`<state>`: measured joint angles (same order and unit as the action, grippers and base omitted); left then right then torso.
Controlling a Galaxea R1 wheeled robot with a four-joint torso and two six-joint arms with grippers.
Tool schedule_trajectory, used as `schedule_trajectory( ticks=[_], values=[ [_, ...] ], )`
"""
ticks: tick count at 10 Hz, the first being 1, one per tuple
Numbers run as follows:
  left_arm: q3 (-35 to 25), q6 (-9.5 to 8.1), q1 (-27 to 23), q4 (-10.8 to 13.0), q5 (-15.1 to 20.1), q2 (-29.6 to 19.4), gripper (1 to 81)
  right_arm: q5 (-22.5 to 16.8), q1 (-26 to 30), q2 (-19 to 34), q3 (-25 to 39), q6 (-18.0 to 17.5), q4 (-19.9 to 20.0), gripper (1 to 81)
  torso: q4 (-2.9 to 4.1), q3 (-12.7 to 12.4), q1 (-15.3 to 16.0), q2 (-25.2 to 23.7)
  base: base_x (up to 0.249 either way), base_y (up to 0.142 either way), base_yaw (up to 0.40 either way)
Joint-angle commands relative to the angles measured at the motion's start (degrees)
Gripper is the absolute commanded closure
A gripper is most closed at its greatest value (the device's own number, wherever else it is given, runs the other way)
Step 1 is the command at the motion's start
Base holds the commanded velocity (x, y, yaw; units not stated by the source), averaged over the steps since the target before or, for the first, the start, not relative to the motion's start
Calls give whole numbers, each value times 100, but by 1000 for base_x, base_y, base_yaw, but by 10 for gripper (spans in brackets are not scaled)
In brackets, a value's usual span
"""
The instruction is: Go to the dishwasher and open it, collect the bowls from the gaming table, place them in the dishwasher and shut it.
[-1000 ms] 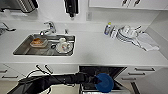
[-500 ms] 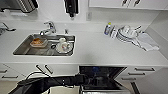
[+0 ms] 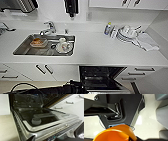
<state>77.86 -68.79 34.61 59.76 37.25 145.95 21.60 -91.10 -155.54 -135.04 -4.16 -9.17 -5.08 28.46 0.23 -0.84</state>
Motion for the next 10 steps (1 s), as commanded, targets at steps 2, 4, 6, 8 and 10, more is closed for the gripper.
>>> schedule_trajectory(
  ticks=[2, 4, 6, 8, 10],
  values=[
    [-720, 138, 1481, 1502, -764, -1190, 10, 310, -133, 1934, 2207, -24, -24, 811, 0, 0, 0, 0, 0, 0, 0],
    [-404, 129, 2342, 1960, -816, -1190, 10, 318, 51, 2480, 2965, -50, 3, 811, 0, 0, 0, 0, 0, 0, 0],
    [298, 120, 2959, 2075, -1543, -1129, 10, 643, 280, 2867, 3335, -102, 29, 811, 0, 0, 0, 0, 0, 0, 0],
    [1266, 120, 3416, 2084, -2529, -988, 10, 687, 570, 3228, 3757, -323, -41, 811, 0, 0, 0, 0, 0, 0, 0],
    [2320, 120, 3758, 2031, -3487, -725, 10, 626, 1009, 3659, 4372, -331, 20, 811, 0, 0, 0, 0, 0, 0, 0]
  ],
)
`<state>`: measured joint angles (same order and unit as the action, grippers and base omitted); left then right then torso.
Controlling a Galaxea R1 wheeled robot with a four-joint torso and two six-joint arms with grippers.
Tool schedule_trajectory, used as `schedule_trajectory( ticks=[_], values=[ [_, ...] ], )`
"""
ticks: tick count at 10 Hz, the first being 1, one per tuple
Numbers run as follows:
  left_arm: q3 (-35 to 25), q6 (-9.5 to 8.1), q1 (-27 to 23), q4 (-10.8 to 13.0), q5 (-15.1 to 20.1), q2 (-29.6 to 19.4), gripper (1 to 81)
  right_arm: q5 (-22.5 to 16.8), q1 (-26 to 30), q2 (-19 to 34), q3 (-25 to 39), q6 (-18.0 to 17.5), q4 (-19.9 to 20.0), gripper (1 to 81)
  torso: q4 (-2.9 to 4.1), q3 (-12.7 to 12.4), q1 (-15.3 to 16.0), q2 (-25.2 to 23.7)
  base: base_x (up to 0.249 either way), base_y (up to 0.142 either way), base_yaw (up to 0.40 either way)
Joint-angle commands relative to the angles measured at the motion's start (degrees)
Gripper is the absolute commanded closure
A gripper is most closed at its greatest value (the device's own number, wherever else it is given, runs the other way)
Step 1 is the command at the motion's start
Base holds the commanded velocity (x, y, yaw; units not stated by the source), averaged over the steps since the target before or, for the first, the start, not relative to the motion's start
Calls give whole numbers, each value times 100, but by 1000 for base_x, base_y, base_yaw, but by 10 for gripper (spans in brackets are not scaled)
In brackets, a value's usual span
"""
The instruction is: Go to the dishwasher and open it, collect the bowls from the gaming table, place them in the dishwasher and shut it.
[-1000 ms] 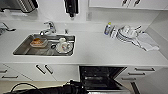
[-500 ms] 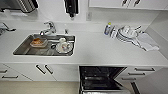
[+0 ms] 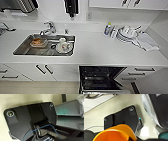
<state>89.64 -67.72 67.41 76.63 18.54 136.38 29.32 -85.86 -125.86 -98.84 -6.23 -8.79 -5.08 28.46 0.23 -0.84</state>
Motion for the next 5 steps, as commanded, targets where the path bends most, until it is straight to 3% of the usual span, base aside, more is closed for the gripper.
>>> schedule_trajectory(
  ticks=[1, 3, 5],
  values=[
    [1660, 13, 619, 326, -1949, 399, 10, -198, 669, 840, 981, -185, -26, 811, 0, 0, 0, 0, 0, 0, 0],
    [2618, 13, 909, 318, -2591, 785, 10, -390, 1056, 1077, 1254, -361, -35, 811, 0, 0, 0, 0, 0, 0, 0],
    [3436, -13, 1147, 256, -3180, 1111, 10, -901, 1653, 1078, 1465, -458, -26, 811, 0, 0, 0, 0, 0, 0, 0]
  ],
)
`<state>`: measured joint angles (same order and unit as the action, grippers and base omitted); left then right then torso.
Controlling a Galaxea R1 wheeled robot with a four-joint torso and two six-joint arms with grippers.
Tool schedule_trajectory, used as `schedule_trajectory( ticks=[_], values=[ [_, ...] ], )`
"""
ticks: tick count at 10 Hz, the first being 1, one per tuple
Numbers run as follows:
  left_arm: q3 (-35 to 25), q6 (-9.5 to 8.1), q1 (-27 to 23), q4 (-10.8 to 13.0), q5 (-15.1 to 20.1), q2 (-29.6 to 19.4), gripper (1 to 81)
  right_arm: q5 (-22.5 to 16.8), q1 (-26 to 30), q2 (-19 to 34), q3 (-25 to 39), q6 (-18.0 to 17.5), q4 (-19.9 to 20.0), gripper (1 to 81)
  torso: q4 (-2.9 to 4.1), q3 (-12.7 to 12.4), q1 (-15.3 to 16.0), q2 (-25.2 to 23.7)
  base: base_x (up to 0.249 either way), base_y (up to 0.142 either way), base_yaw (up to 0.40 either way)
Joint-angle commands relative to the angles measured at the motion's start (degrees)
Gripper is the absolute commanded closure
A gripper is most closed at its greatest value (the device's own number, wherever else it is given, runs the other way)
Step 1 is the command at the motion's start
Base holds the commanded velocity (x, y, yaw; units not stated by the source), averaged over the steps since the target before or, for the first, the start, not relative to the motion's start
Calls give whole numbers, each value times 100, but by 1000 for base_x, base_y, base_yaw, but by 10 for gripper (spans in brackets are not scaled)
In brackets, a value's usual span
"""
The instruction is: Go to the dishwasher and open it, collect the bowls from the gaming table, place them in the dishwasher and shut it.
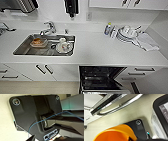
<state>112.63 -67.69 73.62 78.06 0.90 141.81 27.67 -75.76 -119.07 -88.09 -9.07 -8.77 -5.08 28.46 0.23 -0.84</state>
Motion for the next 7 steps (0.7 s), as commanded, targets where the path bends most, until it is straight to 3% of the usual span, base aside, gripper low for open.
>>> schedule_trajectory(
  ticks=[1, 2, 3, 5, 7],
  values=[
    [1463, -7, 684, 113, -1689, 673, 10, -746, 864, 390, 531, -209, -20, 811, 0, 0, 0, 0, 0, 0, 0],
    [1840, 2, 833, 96, -1951, 779, 10, -763, 1127, 363, 644, -218, -29, 811, 0, 0, 0, 0, 0, 0, 0],
    [2279, 2, 991, -70, -2198, 936, 10, -929, 1417, 293, 698, -279, -20, 811, 0, 0, 0, 0, 0, 0, 0],
    [3272, 1, 1282, -335, -2314, 1410, 10, -1009, 1988, 161, 794, -639, -46, 811, 0, 0, 0, 0, 0, 0, 0],
    [4169, 11, 1590, -300, -2331, 1929, 10, -1247, 2499, 38, 935, -754, -11, 811, 0, 0, 0, 0, 0, 0, 0]
  ],
)
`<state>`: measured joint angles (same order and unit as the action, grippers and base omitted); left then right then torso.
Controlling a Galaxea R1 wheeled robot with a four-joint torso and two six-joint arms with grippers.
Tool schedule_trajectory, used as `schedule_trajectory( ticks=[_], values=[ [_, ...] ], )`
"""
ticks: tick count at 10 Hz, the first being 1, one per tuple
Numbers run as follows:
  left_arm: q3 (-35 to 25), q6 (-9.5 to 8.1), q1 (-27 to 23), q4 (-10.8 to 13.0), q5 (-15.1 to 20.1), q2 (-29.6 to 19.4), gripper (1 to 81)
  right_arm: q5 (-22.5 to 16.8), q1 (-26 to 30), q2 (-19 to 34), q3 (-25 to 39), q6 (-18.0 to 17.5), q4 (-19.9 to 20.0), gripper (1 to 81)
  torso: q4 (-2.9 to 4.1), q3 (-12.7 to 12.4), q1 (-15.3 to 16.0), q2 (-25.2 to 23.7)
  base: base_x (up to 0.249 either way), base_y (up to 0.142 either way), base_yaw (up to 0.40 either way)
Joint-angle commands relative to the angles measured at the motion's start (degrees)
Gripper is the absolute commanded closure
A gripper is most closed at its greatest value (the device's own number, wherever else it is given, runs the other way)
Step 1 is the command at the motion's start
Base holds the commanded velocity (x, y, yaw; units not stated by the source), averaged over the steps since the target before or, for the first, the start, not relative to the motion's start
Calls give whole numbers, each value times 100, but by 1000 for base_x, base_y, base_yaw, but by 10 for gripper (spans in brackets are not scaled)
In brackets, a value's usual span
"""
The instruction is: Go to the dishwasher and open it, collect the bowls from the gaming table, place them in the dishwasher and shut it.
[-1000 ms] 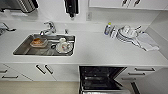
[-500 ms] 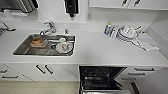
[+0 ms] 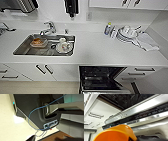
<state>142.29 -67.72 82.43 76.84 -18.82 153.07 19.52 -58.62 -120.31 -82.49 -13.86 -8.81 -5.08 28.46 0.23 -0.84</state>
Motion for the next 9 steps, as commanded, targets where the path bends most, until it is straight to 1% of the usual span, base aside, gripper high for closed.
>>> schedule_trajectory(
  ticks=[1, 3, 4, 6, 7, 8, 9],
  values=[
    [1458, 13, 805, -160, -350, 1023, 10, -440, 1022, 75, 358, -389, -23, 811, 0, 0, 0, 0, 0, 0, 0],
    [1837, 13, 893, -195, -149, 1401, 10, -580, 1532, -110, 384, -608, -15, 811, 0, 0, 0, 0, 0, 0, 0],
    [1969, 13, 928, -204, -113, 1542, 10, -712, 1813, -206, 393, -749, -15, 811, 0, 0, 0, 0, 0, 0, 0],
    [2005, 13, 1042, -187, -34, 1789, 10, -932, 2139, -583, 174, -899, -6, 811, 0, 0, 0, 0, 0, 0, 0],
    [2005, 13, 1060, -170, 237, 1921, 10, -941, 2218, -822, -63, -908, 2, 811, 0, 0, 0, 0, 0, 0, 0],
    [2005, 13, 1069, -152, 737, 2114, 10, -950, 2315, -1093, -300, -995, -6, 811, 0, 0, 0, 0, 0, 0, 0],
    [2005, 22, 1104, -134, 1063, 2272, 10, -950, 2376, -1357, -511, -1066, -16, 811, 0, 0, 0, 0, 0, 0, 0]
  ],
)
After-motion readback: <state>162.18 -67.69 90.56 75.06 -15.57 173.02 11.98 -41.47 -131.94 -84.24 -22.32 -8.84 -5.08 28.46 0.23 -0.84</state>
